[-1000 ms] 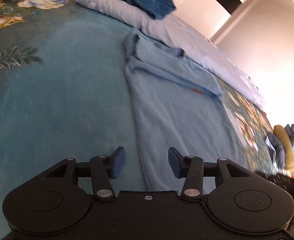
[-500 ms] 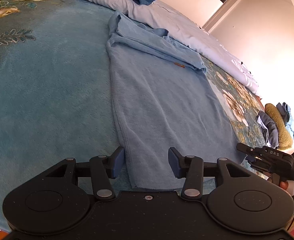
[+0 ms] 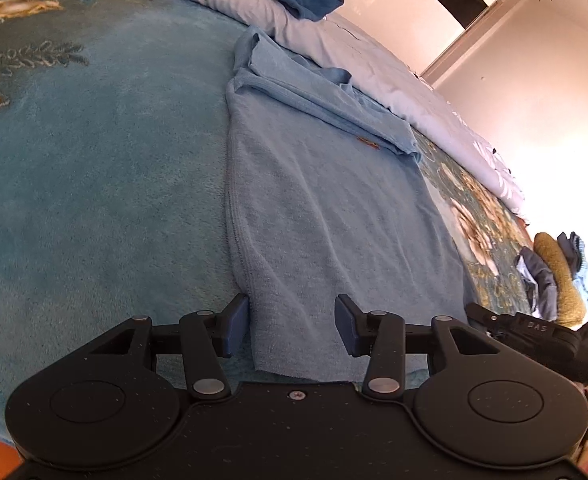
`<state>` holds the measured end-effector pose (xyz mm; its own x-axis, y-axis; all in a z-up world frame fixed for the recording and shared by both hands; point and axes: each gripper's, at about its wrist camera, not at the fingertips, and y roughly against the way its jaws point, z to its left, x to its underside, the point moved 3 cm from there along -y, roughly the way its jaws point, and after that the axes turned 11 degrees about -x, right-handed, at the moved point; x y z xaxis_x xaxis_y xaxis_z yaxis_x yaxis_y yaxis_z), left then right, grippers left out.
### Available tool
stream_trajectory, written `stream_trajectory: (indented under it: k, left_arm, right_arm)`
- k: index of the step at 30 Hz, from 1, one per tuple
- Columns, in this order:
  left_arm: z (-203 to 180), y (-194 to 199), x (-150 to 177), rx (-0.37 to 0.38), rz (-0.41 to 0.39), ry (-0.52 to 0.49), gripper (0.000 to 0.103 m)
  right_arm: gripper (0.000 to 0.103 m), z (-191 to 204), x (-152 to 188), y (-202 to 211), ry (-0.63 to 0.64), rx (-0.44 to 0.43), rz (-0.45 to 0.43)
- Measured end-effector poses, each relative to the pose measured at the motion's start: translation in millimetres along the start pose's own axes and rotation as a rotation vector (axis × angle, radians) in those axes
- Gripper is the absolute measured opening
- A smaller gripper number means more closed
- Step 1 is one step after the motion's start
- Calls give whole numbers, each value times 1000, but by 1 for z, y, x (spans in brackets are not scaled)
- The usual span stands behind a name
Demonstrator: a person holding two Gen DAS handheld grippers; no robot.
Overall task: Fold clothes
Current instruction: 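Grasp the shirt end with both grippers and lift it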
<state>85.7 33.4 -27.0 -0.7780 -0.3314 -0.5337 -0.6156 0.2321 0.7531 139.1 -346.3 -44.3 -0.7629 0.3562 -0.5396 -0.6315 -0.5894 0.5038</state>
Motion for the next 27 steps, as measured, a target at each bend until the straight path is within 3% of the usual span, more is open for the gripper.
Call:
stream_trajectory:
  k: [1,2,3,11,15,22,24,27]
  left_arm:
    - [-1,0,0,-17,-4,-6,31]
    - [-2,-1,0,-39,-3,-13,7]
    - [-1,-2,0,-59,5,-12,1]
    - [18,24,-9,-47,-46,41,1]
    - [31,38,-13,-59,-85,5,1]
    - [42,21,-1,-26,-40,32,4]
    - [44,16,-1,-15,-30,41,11]
    - [43,14,-1,55,-28,37,41]
  right_arm:
    - [4,0,1,1,-3,4,0]
    - [4,1,1,2,-6,8,0]
    - [4,1,2,3,-8,11,3]
    - [3,21,15,9,-11,-1,38]
    - [3,40,28,17,33,-33,59]
    - [4,30,38,12,8,7,92]
    - [5,30,38,11,16,9,103]
    - [5,30,38,6,23,3,124]
